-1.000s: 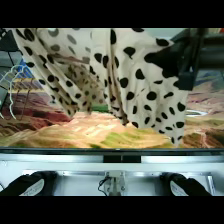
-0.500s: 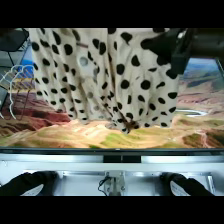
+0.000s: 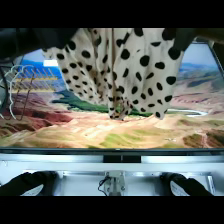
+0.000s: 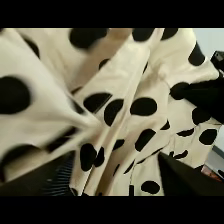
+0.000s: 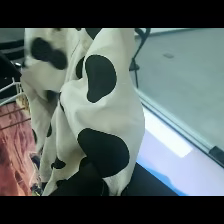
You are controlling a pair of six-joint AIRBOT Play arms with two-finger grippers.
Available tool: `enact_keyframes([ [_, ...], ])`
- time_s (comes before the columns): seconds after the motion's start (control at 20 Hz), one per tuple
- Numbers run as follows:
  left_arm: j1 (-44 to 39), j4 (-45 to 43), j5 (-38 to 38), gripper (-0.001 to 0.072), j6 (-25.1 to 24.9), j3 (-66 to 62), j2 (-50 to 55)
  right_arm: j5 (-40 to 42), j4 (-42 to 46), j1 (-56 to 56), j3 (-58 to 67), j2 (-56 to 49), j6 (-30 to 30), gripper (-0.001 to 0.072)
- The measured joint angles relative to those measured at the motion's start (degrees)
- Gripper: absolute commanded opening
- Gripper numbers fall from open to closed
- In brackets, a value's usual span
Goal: Fold the shirts.
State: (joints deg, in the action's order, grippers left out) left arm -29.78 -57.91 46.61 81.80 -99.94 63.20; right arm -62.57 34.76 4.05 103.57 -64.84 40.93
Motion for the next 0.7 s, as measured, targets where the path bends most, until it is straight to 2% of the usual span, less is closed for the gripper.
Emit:
enact_keyframes([
  [0.3, 0.3, -2.1, -4.5, 0.0705, -5.6, 0.0, -2.0, -0.4, 5.0, 0.0, 0.0, 1.3, 0.1, 0.0067],
  [0.35, 0.3, -3.4, -4.7, 0.065, -6.1, 0.0, -2.5, -0.6, 6.6, 0.0, 0.0, 1.3, 1.0, 0.0067],
  [0.4, 0.3, -4.7, -4.7, 0.0594, -6.6, 0.0, -3.0, -0.5, 8.5, 0.0, 0.0, 1.4, 2.3, 0.0066],
  [0.55, 0.3, -9.3, -3.2, 0.0594, -6.8, 0.0, -3.5, 1.5, 16.6, 0.0, 0.0, 1.5, 8.0, 0.0067],
  [0.7, 0.3, -12.1, -0.5, 0.0596, -5.4, 0.0, -3.2, 6.4, 28.5, 0.0, 0.0, 1.5, 15.7, 0.0067],
])
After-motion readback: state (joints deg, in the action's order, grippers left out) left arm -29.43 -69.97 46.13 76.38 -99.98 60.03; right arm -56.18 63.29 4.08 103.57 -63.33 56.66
